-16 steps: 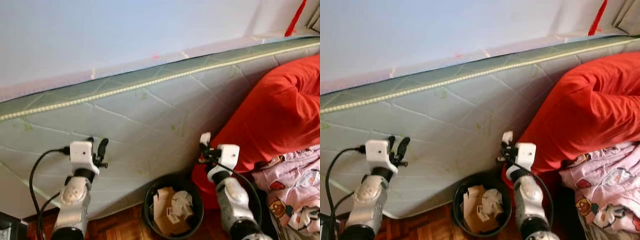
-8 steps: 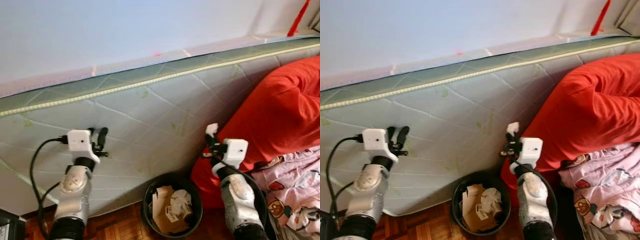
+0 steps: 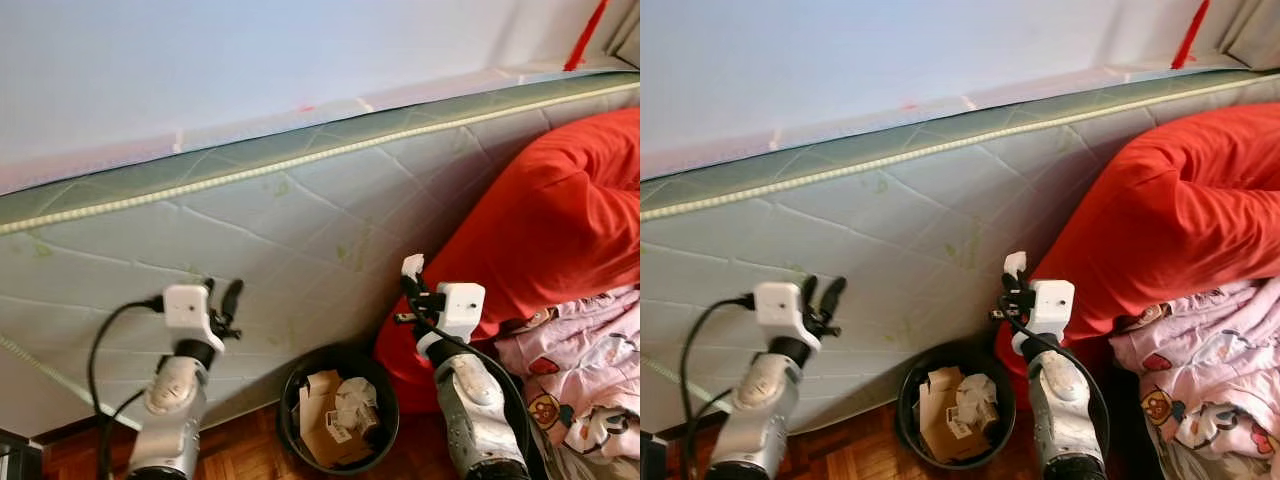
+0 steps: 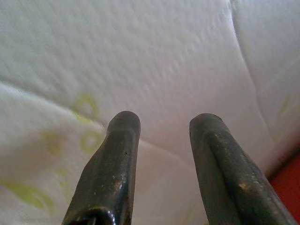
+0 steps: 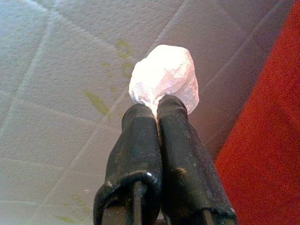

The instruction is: Clean up the room

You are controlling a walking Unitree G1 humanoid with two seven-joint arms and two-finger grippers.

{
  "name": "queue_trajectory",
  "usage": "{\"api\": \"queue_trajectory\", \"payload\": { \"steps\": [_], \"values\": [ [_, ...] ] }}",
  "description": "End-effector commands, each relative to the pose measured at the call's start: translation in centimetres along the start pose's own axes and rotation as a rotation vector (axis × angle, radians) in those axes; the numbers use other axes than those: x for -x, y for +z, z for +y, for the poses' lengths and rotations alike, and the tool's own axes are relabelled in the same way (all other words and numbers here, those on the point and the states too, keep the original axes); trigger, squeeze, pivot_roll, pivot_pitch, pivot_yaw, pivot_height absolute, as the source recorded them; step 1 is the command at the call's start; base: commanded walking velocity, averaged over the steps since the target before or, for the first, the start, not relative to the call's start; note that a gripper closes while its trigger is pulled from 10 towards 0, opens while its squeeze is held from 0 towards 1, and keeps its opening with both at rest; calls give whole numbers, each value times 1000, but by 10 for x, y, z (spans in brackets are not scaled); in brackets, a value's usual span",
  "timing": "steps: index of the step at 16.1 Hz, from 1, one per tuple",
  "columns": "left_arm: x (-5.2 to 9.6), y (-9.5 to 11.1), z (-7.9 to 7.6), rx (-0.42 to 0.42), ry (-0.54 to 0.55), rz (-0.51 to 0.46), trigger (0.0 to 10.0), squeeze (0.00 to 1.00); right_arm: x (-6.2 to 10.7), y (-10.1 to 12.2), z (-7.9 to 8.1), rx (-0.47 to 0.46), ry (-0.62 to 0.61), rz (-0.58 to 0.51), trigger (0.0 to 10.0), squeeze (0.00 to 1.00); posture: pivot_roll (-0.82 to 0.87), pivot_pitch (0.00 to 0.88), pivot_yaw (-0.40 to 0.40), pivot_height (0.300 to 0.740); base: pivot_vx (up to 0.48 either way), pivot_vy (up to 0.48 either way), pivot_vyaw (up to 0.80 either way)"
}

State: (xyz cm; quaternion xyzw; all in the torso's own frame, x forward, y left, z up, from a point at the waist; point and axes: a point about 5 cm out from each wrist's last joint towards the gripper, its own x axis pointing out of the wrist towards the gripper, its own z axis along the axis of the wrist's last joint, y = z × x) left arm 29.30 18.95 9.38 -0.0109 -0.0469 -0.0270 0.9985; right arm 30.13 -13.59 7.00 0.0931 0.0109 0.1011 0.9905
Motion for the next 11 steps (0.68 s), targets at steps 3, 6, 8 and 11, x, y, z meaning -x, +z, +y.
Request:
{"api": "queue_trajectory", "payload": {
  "steps": [3, 6, 8, 11],
  "values": [
    [2, 2, 7, -12, 12, 5, 10000, 0, 3, -1, 0, -3, -8, 13, 10000, 0, 92, 85, -56, 740, 0, 0, 0],
    [2, 1, 4, -10, 7, 10, 10000, 0, 6, -8, 6, 44, 66, 87, 10000, 0, 91, 81, -59, 735, 0, 0, 0],
    [2, 2, 3, -9, 8, 10, 10000, 0, 5, -7, 7, 46, 73, 85, 10000, 0, 94, 82, -63, 715, 0, 0, 0],
    [1, 2, 3, -10, 11, 9, 10000, 0, 3, -5, 10, 55, 91, 84, 10000, 0, 98, 93, -67, 680, 0, 0, 0]
  ]
}}
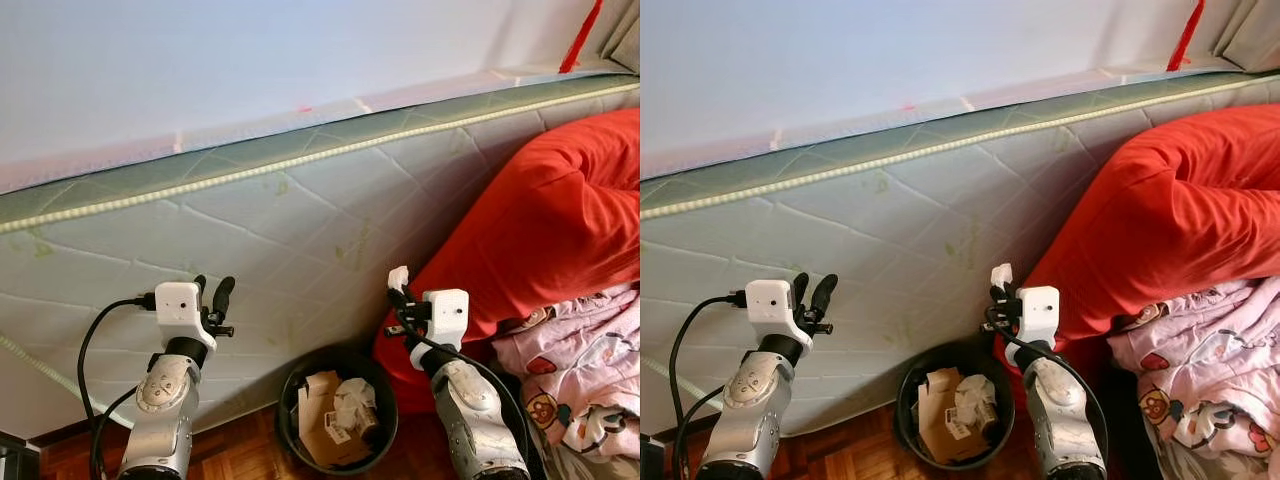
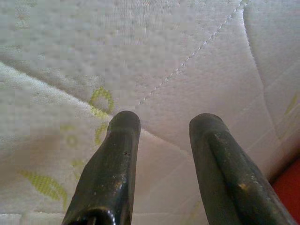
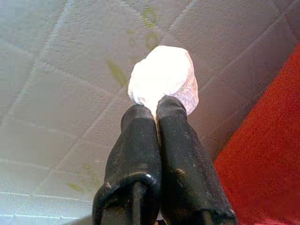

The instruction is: Clean up the room

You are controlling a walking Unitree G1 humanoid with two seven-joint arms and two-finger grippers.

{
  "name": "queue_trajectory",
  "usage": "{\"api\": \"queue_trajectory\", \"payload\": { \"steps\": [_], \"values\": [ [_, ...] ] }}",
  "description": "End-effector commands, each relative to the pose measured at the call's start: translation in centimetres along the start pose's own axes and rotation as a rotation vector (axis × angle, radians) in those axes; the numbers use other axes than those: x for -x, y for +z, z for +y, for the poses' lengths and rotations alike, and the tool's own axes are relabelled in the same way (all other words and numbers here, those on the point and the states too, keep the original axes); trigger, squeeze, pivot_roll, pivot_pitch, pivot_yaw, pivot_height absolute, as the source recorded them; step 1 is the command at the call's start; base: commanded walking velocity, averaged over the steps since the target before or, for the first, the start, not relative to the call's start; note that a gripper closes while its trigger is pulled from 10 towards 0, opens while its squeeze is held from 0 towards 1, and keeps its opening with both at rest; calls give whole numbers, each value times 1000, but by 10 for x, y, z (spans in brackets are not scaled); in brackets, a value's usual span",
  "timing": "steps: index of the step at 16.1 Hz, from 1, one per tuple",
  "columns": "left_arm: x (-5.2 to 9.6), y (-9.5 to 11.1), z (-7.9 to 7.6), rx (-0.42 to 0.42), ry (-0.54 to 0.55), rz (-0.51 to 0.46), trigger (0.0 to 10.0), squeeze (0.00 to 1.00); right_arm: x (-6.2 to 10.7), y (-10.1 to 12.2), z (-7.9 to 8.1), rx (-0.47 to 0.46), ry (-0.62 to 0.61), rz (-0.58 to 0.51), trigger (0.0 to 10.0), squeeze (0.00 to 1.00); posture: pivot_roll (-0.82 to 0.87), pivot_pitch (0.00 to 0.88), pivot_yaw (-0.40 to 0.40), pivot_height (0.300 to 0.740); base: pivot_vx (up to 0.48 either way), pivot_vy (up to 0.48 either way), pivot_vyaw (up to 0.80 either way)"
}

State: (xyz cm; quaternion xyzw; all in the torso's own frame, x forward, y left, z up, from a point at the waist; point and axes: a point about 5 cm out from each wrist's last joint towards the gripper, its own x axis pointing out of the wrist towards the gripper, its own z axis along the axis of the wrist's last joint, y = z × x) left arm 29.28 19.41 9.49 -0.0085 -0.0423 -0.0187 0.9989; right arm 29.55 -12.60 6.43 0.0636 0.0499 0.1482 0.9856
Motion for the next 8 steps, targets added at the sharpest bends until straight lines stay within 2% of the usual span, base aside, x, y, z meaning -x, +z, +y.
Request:
{"api": "queue_trajectory", "payload": {
  "steps": [1, 8],
  "values": [
    [3, 0, 1, -6, 5, 3, 10000, 0, 0, 6, 2, 21, 27, -15, 10000, 0, 100, 96, -71, 665, 0, 0, 0],
    [5, 1, -2, -8, 4, 3, 10000, 0, -3, 10, 3, 6, 5, -18, 10000, 0, 116, 121, -68, 665, 0, 0, 0]
  ]
}}
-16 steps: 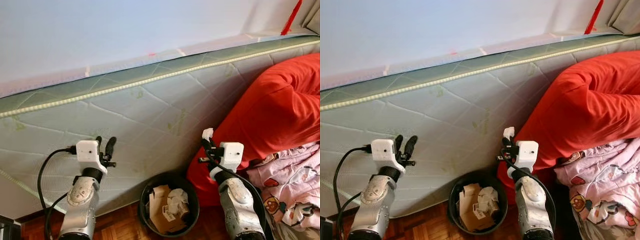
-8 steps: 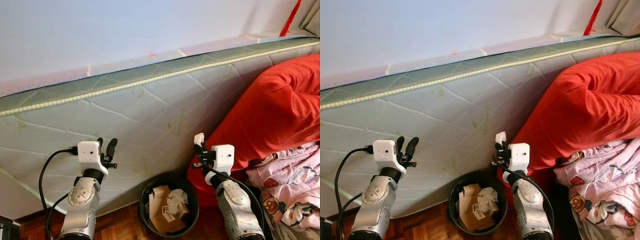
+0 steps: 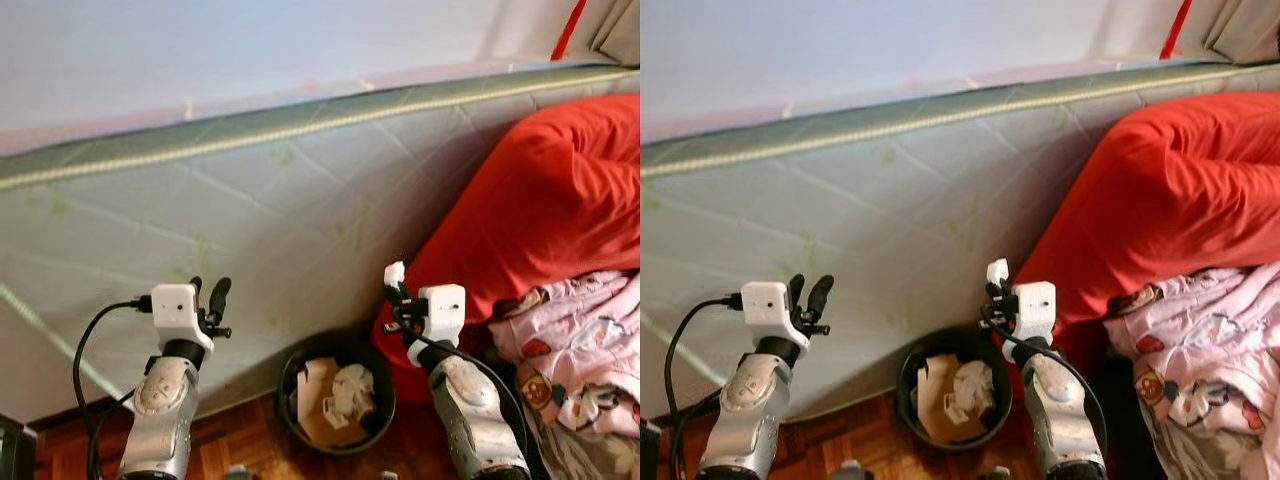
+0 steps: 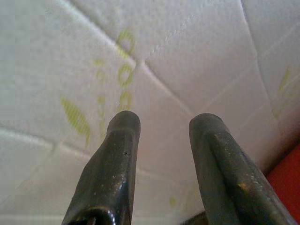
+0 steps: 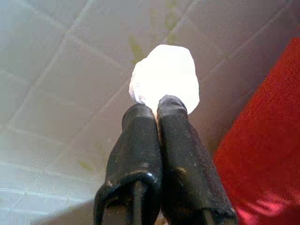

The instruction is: Clean up the room

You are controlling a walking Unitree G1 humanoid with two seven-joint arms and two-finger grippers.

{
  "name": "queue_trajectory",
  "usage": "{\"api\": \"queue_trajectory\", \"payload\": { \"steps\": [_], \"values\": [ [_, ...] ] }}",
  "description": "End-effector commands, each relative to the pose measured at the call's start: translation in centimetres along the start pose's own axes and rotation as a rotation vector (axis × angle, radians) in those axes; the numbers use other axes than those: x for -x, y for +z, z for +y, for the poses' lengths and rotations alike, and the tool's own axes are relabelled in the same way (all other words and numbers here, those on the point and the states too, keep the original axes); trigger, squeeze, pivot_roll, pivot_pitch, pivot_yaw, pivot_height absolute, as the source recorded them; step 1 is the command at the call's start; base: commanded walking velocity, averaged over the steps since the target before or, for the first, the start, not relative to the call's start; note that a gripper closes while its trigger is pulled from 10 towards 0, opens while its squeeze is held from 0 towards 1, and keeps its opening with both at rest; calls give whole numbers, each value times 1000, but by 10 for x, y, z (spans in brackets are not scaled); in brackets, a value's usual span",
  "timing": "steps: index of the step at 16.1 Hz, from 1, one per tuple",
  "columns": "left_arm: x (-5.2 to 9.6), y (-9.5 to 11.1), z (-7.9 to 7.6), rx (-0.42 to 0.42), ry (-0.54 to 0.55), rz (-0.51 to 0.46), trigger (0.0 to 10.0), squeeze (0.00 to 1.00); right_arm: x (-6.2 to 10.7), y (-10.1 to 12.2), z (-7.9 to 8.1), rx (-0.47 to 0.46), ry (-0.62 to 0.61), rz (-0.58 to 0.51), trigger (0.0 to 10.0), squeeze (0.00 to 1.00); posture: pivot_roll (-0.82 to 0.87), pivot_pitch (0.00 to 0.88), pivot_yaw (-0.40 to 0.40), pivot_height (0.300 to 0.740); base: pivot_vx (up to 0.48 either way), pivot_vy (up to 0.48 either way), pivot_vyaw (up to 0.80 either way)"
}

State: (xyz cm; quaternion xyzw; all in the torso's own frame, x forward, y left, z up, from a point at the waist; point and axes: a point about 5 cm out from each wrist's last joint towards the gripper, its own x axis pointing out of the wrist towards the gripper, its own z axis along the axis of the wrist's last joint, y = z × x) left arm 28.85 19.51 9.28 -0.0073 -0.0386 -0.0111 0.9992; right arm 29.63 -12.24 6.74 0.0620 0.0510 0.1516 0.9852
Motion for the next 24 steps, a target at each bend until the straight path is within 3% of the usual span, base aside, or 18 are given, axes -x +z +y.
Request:
{"api": "queue_trajectory", "payload": {
  "steps": [1, 6, 17, 24],
  "values": [
    [1, 2, -4, -5, -16, -1, 10000, 0, -2, 7, 3, 3, 3, -21, 10000, 0, 111, 122, -68, 665, 0, 0, 0],
    [1, 1, -4, 1, -3, 1, 10000, 0, -4, 5, 7, 21, 32, 3, 10000, 0, 112, 126, -80, 637, 0, 0, 0],
    [9, -4, -1, 3, 23, 24, 10000, 0, -15, -1, 23, 14, 73, 79, 10000, 0, 130, 131, -105, 637, 0, 0, 0],
    [13, -5, 3, 9, 40, 31, 10000, 0, -20, -11, 35, 64, 145, 164, 10000, 0, 137, 135, -108, 637, 36, 0, 0]
  ]
}}
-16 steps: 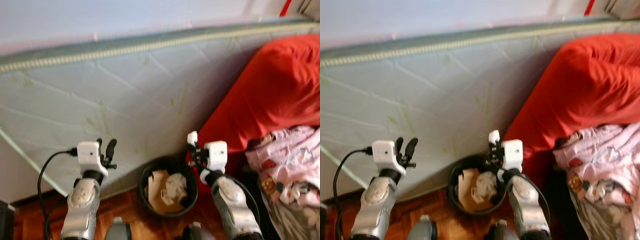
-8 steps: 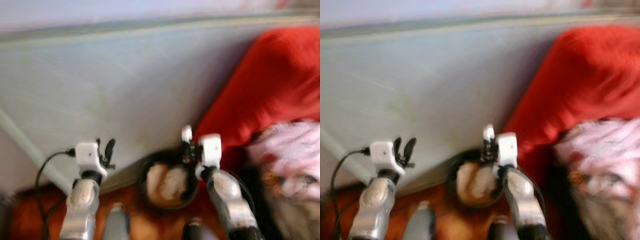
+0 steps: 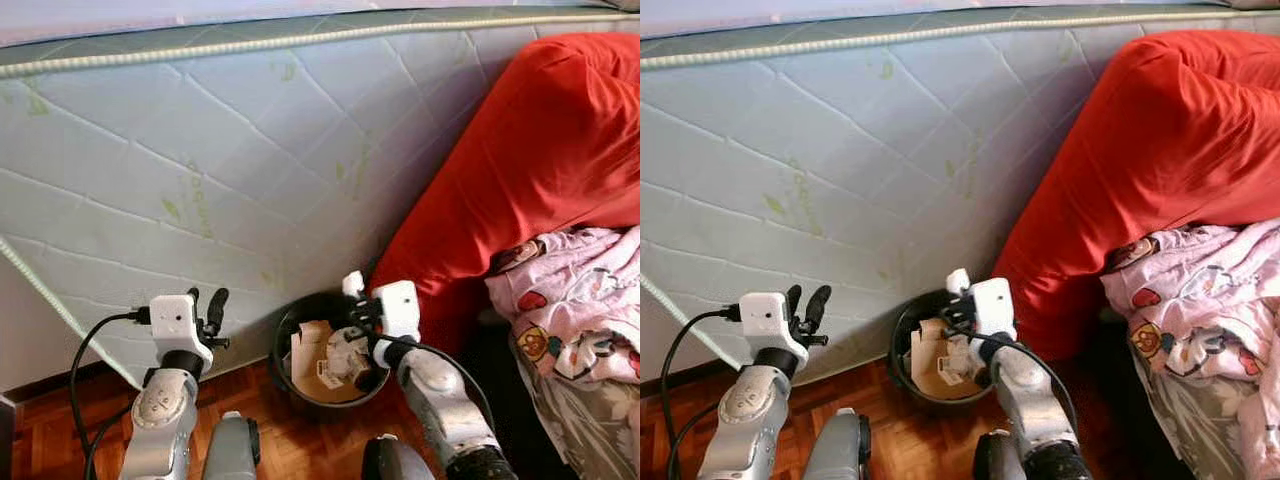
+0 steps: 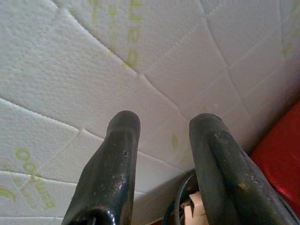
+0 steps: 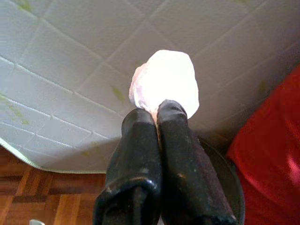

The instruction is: Clean up the room

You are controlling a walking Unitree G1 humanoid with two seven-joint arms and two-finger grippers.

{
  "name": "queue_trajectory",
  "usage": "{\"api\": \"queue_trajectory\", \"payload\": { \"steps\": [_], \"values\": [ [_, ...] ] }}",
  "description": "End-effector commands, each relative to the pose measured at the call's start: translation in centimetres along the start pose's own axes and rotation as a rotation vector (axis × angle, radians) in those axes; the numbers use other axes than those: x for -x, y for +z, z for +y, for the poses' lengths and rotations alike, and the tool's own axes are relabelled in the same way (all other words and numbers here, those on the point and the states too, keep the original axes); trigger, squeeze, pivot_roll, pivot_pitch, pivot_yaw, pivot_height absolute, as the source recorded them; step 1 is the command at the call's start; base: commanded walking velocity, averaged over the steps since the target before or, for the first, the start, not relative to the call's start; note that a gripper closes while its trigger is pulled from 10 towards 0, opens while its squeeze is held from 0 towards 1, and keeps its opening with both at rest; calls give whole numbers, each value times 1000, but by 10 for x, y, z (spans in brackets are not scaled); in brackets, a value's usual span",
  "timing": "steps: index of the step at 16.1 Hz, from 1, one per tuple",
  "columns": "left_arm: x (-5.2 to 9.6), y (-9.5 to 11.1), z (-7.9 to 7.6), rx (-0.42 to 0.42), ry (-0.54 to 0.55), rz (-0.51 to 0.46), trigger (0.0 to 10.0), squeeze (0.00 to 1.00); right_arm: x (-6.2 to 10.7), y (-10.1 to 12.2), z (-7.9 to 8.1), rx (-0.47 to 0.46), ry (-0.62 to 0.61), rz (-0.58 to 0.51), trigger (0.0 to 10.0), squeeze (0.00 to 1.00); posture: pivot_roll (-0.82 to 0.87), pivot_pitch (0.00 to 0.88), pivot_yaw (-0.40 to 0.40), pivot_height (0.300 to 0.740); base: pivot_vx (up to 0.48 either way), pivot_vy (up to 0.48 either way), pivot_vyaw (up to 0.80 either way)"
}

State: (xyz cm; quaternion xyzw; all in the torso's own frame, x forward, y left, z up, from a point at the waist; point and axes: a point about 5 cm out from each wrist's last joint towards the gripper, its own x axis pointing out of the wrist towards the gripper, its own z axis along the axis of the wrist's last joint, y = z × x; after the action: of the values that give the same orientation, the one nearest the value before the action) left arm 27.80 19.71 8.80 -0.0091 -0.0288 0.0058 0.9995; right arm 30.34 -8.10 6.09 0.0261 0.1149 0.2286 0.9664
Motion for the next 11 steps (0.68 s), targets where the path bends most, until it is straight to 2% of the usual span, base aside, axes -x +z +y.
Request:
{"api": "queue_trajectory", "payload": {
  "steps": [1, 4, 7, 9, 11],
  "values": [
    [3, -2, 1, 5, 7, 13, 10000, 0, -1, -2, 0, 7, 0, 22, 10000, 0, 138, 131, -109, 637, 0, 0, 0],
    [3, -1, 2, 1, 9, 13, 10000, 0, -5, -1, 2, -1, 4, 22, 10000, 0, 144, 125, -107, 637, 0, 0, 0],
    [4, -1, 3, -1, 10, 15, 10000, 0, -8, -2, 2, -17, -12, 38, 10000, 0, 144, 118, -106, 637, 249, 0, 0],
    [4, -2, 4, -2, 11, 17, 10000, 0, -8, -1, 4, -28, 3, 34, 10000, 0, 142, 116, -106, 637, 257, 0, -750],
    [4, -2, 4, -5, 9, 18, 10000, 0, -9, 0, 5, -13, 11, 24, 10000, 0, 143, 116, -108, 637, 257, 0, 0]
  ]
}}
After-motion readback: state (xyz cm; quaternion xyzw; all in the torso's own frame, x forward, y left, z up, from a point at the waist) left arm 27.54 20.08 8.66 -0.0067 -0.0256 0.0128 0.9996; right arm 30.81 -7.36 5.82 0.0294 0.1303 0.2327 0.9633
